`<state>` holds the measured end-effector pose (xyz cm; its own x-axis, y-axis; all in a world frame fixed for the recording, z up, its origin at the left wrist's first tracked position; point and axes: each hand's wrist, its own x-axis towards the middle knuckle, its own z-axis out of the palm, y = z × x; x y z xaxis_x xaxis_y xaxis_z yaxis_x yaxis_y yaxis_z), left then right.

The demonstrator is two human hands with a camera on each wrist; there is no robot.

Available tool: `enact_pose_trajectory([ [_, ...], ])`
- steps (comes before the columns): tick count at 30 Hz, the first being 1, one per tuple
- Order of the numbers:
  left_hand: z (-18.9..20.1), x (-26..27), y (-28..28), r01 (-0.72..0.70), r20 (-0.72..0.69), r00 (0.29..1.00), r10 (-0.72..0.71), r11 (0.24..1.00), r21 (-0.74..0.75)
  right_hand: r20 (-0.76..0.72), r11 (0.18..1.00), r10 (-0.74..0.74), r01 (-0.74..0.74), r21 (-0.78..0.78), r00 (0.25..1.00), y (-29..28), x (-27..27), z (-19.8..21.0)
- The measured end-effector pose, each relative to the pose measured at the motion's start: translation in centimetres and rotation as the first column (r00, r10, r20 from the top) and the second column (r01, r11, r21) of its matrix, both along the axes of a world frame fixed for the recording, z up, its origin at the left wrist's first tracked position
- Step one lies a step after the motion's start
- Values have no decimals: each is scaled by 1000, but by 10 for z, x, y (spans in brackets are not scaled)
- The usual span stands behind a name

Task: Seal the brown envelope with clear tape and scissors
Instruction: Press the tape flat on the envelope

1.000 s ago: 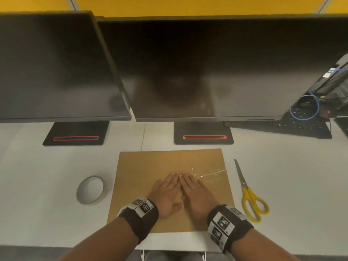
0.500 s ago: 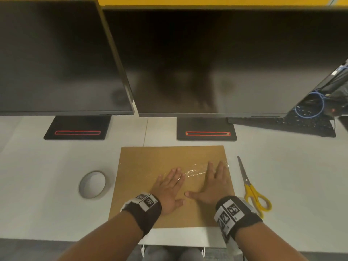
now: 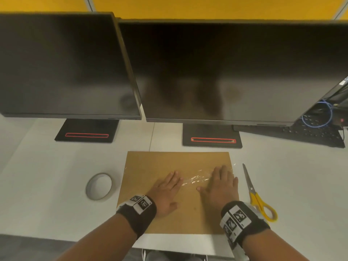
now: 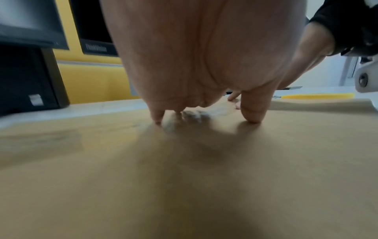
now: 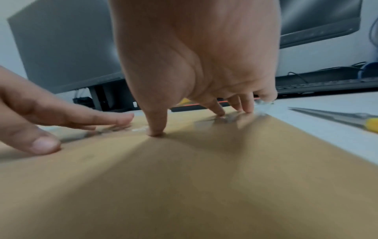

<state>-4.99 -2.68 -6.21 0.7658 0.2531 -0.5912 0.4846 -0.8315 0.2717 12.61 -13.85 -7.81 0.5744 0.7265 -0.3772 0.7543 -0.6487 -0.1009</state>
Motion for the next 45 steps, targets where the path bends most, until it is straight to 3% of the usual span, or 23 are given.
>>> enact_pose_trajectory([
  [2, 7, -9, 4, 36, -23, 999, -35, 998, 44, -42, 974, 208, -204, 95, 977, 5, -15, 4],
  [4, 10, -15, 4, 43, -46, 998, -41, 998, 42, -168, 901, 428, -405, 156, 888, 12, -36, 6],
  [6, 9, -20, 3, 22, -56, 998, -20, 999, 31, -269, 857, 513, -502, 115, 815, 18, -54, 3],
  [14, -2, -26, 3, -185, -45, 982, 184, 982, -21, -277, 837, 506, -543, -70, 817, 26, -59, -11],
  [18, -8, -34, 13, -268, -47, 962, 269, 963, 15, -293, 836, 503, -544, -74, 813, 29, -60, -8],
  [23, -12, -39, 24, -387, -76, 912, 403, 907, 163, -317, 842, 484, -533, -86, 815, 31, -59, -3],
  [29, -14, -46, 33, -481, -75, 865, 495, 863, 152, -330, 852, 467, -518, -81, 820, 31, -60, -3],
  [36, -17, -55, 40, -521, -55, 841, 539, 833, 188, -338, 861, 459, -505, -56, 821, 33, -59, -5],
  [45, -11, -47, 52, -466, -161, 844, 511, 848, 252, -289, 897, 419, -443, -17, 860, 25, -55, -6],
])
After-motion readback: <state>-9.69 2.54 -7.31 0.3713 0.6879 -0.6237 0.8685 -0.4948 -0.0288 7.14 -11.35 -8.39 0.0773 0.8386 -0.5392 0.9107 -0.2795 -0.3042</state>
